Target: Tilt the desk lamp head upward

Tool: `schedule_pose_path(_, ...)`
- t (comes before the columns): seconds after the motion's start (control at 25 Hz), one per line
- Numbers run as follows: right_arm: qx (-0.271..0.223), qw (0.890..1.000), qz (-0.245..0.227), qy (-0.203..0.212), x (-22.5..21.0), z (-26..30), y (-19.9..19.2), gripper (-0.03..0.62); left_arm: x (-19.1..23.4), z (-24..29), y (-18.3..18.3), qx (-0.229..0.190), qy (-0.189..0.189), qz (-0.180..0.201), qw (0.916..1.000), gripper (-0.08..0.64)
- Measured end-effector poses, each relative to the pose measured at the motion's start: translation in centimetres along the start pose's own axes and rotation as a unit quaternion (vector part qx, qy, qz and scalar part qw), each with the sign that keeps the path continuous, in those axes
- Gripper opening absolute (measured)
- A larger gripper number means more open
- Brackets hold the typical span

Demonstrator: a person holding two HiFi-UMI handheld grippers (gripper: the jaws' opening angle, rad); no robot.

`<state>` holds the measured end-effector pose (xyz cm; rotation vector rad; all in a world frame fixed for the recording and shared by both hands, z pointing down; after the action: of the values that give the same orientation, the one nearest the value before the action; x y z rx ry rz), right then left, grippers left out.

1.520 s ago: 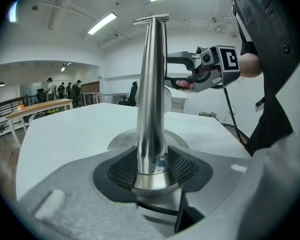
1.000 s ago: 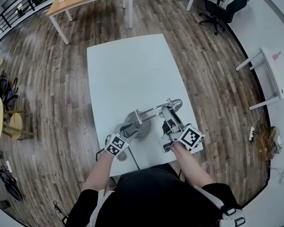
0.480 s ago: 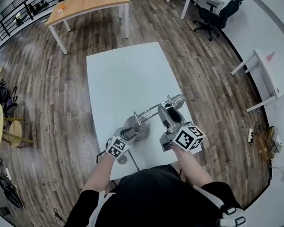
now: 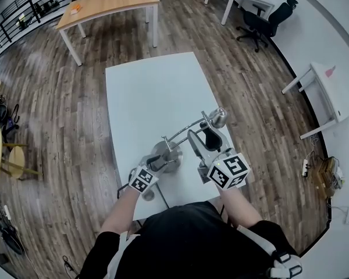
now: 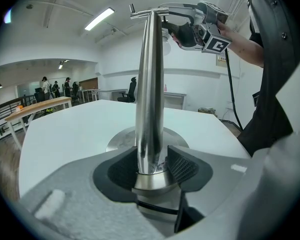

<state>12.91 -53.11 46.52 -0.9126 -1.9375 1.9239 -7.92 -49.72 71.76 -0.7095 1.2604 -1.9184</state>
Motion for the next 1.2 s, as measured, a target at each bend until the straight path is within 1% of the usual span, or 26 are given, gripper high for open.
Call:
schedule_pose_path(0.28, -0.004, 0.997, -0.065, 0.040, 2.1, 0.4, 1.0, 0.175, -0.1, -0.1, -0.2, 0.001, 0.003, -0.004, 1.0000, 0.195)
schedule_pose_path(0.44, -0.001, 0.993, -0.099, 0.063, 3.3, 1.0, 1.6, 0.163, 0.2, -0.2, -0.2, -0.001, 0.001, -0.005, 1.0000, 0.193)
schedule_pose_path(0.6, 0.007, 0.990, -0.123, 0.071, 3.9, 1.2, 1.8, 0.158, 0.2, -0.1, -0.2, 0.001, -0.001, -0.005, 1.0000, 0.195)
schedule_pose_path(0.72, 0.007, 0.985, -0.148, 0.085, 5.0, 1.3, 2.0, 0.155, 0.1, -0.2, -0.3, 0.002, -0.002, -0.004, 1.0000, 0.195)
schedule_pose_path(0.96, 0.004, 0.979, -0.168, 0.119, 7.3, 2.1, 2.7, 0.129, 0.1, -0.2, -0.2, 0.002, -0.002, -0.007, 1.0000, 0.193)
schedule_pose_path(1.2, -0.008, 0.976, -0.165, 0.139, 8.5, 2.7, 2.5, 0.107, 0.3, -0.3, -0.2, -0.001, -0.003, -0.010, 0.9999, 0.193)
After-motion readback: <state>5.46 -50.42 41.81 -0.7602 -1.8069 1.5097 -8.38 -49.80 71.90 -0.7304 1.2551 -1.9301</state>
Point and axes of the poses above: the fingertips, and each gripper's own axes: z forward along the fingers, x to its left, y out of its top, the point moved 9 cm from there along -z, backward along the fingers, and after that the axes turned 11 degrees about -x, right-handed, at the moved point
